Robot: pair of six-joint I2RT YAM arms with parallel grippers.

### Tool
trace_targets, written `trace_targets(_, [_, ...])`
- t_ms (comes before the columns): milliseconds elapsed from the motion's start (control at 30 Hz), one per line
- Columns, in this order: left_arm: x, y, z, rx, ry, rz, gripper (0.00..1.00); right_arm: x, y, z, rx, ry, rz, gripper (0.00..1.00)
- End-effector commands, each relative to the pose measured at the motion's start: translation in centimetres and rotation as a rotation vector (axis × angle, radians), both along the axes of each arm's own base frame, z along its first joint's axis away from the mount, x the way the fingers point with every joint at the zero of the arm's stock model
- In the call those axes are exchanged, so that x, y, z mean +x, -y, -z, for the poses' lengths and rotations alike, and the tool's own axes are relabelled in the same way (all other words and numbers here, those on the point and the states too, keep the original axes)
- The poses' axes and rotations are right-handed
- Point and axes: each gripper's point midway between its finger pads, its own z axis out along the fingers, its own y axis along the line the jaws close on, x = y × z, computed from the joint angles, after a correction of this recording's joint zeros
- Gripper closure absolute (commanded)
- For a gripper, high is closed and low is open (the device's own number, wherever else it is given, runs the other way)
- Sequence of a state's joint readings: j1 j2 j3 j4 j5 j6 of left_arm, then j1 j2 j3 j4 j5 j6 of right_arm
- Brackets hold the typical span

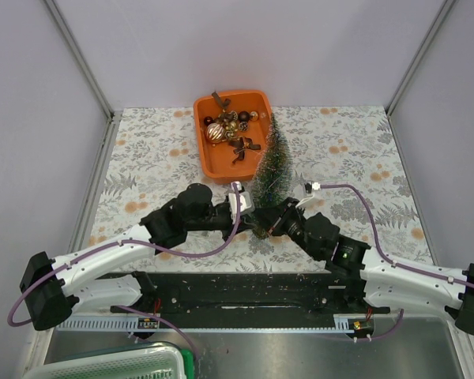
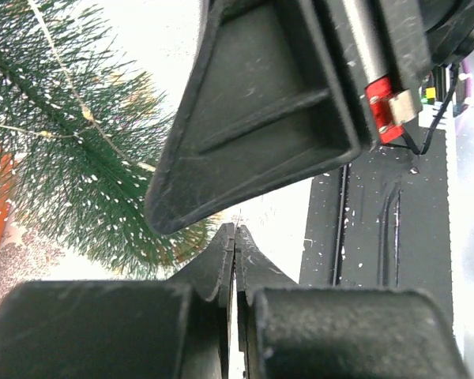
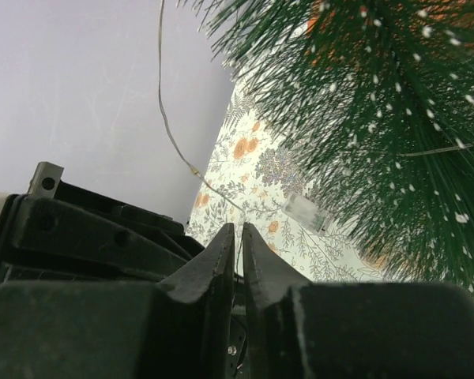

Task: Decorate the small christmas tree

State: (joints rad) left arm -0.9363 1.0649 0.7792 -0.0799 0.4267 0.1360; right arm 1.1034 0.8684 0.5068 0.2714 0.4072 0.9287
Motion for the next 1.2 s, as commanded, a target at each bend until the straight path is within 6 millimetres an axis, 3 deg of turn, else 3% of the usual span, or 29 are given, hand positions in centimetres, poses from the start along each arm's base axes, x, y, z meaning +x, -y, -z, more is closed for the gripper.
trace_targets(0, [0.9,-0.4,-0.7,-0.017,0.062,-0.028,1.0,-0.4,0.9,-1.7,0.039,0.037,0.007,0.8])
trace_targets(200, [2.3,-2.1,1.2,0.031,0.088,-0.105,1.0,-1.6,3.9,-2.5,-0.089,0.054,0.005,0.52])
trace_targets(300, [3.0,-2.8,1.7,0.038,0.104,-0.143,1.0,-2.2,5.8,-3.6,-0.154,0.071,0.009,0.45])
trace_targets(400, [3.3,-3.2,2.2,0.051,0.119,-0.163,1.0,-1.7,8.4,-6.2,-0.224,0.14,0.082,0.38])
trace_targets(567, [3.8,-3.6,2.3,0.052,0.138,-0.183,1.0,1.5,11.5,-11.7,-0.477,0.286,0.276,0.21])
trace_targets(667, [3.9,-3.5,2.1,0.044,0.137,-0.187,1.0,4.0,11.4,-14.5,-0.64,0.357,0.384,0.09])
trace_targets(800, [3.9,-3.4,2.0,0.037,0.136,-0.188,1.0,7.5,8.6,-17.0,-0.687,0.454,0.387,0.03])
trace_targets(933, [4.1,-3.4,1.7,0.033,0.14,-0.191,1.0,11.8,7.5,-17.3,-0.695,0.445,0.396,0.03])
trace_targets(1167, [4.1,-3.7,1.9,0.034,0.139,-0.204,1.0,14.8,5.2,-15.6,-0.813,0.429,0.389,0.14])
